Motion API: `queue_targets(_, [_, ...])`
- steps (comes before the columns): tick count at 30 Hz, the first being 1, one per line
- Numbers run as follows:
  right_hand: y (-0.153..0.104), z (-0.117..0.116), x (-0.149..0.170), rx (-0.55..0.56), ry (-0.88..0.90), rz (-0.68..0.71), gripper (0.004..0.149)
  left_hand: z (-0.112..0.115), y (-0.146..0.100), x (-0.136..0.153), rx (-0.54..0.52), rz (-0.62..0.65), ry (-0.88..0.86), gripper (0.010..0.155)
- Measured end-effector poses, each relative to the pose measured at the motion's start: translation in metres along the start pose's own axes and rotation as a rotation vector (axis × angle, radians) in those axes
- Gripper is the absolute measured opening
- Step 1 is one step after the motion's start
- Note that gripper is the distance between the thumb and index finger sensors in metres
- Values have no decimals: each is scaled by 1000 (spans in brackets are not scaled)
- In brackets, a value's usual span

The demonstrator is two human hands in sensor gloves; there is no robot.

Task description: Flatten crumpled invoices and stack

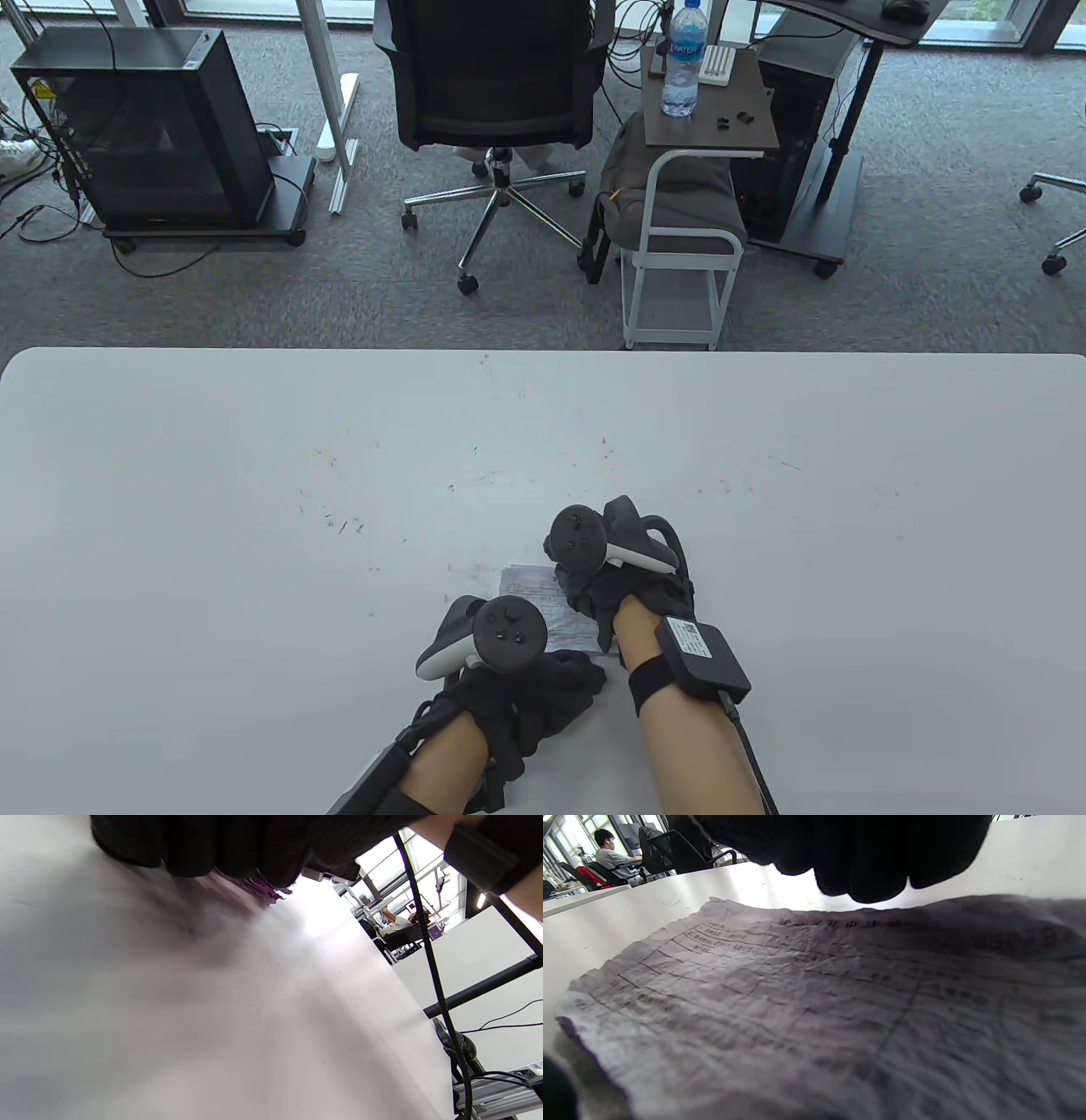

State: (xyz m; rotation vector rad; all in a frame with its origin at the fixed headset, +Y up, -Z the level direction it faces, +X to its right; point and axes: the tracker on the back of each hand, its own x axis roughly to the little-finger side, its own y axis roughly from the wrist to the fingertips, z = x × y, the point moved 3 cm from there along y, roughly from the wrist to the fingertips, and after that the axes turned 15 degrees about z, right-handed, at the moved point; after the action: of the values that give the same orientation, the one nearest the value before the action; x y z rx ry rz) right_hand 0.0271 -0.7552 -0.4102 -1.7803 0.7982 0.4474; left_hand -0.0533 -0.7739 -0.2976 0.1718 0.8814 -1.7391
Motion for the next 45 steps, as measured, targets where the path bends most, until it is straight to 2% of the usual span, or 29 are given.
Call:
queue_targets(6, [0, -12, 5, -53, 51, -12, 47, -1, 2, 1, -24, -5, 2, 52])
queue_targets(8, [-1, -11, 4, -26, 37, 2, 46, -1, 1, 1, -29, -5, -2, 52])
queue_targets(19, [0, -15, 1, -51, 46, -4, 47, -1, 2, 1, -40, -8, -9, 53])
queue_targets(22, [0, -12, -1, -55, 24, -6, 48, -1, 2, 1, -46, -6, -21, 54])
queue_targets(26, [-11, 8, -5, 38, 25, -8, 50, 0, 1, -1, -41, 14, -72, 54])
queue_targets(30, [-41, 36, -10, 211, -28, -25, 50, -10, -5, -6, -68, 54, -92, 54])
queue_targets(32, [-64, 44, -13, 222, -55, -47, 52, -24, -14, -18, -91, 72, -58, 57])
queue_targets(35, [-99, 54, -20, 273, -91, -49, 56, -49, -26, -44, -232, 127, 19, 60])
queue_targets(38, [-132, 63, -30, 295, -157, -69, 61, -62, -40, -59, -286, 63, 191, 63])
queue_targets(41, [-162, 63, -39, 290, -246, -108, 65, -65, -60, -67, -268, -12, 399, 66])
queue_targets(45, [-190, 48, -47, 352, -334, -150, 68, -57, -91, -73, -354, -65, 551, 70])
